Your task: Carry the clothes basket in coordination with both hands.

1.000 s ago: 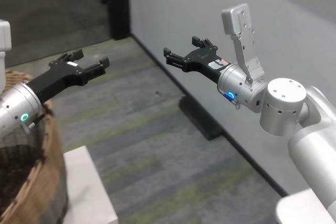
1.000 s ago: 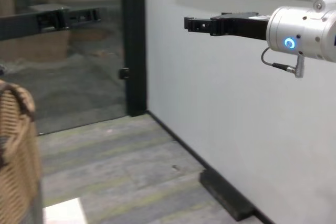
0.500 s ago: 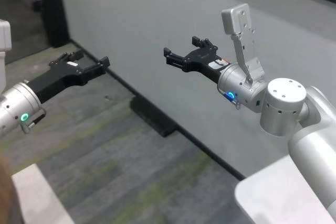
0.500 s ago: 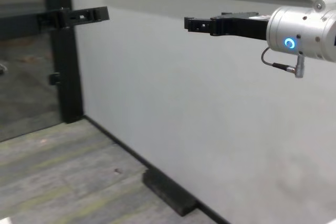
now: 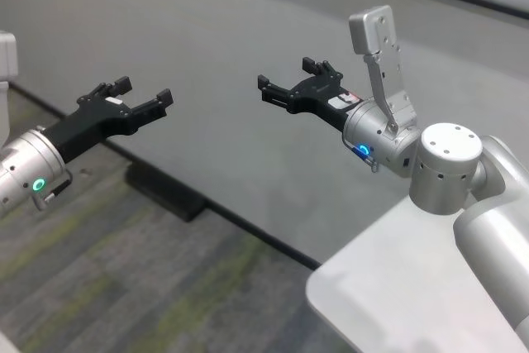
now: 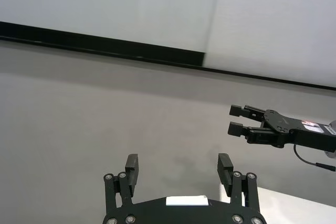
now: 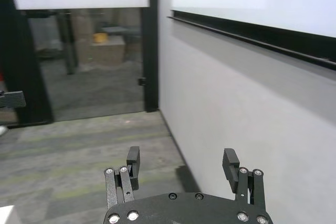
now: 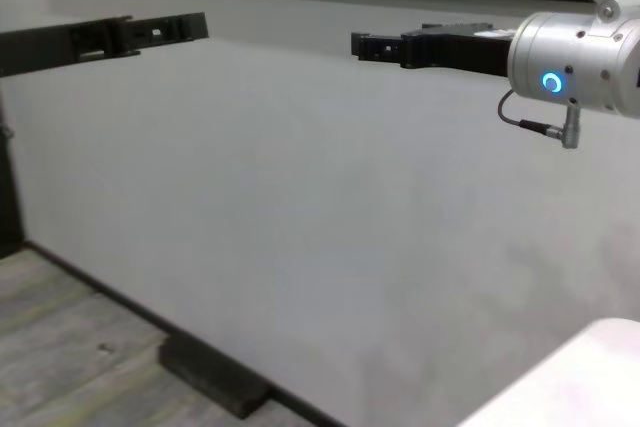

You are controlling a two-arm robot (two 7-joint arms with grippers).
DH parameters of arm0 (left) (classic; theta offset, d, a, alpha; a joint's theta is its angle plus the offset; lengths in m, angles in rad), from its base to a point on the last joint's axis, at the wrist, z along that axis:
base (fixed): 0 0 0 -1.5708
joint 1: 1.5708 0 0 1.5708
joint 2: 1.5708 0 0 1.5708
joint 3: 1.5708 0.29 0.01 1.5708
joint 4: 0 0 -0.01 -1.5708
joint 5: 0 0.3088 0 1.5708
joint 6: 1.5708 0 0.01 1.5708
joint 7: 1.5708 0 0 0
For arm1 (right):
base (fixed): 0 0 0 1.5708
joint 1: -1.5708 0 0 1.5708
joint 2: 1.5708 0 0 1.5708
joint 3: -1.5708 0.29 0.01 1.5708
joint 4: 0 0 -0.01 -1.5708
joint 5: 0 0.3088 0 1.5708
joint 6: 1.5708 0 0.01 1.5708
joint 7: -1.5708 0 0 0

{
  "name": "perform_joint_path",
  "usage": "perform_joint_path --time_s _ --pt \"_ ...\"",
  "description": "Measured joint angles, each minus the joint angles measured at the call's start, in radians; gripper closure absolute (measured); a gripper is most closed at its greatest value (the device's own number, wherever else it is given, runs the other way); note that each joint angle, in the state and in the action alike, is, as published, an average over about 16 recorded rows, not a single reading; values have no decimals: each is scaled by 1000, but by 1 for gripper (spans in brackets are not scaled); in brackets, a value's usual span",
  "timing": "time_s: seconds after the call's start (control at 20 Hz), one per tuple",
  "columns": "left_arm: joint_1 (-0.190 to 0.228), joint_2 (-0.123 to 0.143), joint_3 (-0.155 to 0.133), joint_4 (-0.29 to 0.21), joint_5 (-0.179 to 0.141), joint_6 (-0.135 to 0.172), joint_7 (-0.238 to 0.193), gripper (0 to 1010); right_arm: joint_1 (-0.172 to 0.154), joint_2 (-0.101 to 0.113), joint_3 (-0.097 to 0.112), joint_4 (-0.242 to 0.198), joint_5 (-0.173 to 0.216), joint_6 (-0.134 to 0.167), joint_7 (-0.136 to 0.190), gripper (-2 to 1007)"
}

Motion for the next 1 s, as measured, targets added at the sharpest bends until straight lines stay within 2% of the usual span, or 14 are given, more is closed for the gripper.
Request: perform_joint_path --time_s 1.0 --pt "0 0 0 0 0 0 0 10 0 0 0 0 0 0 0 5"
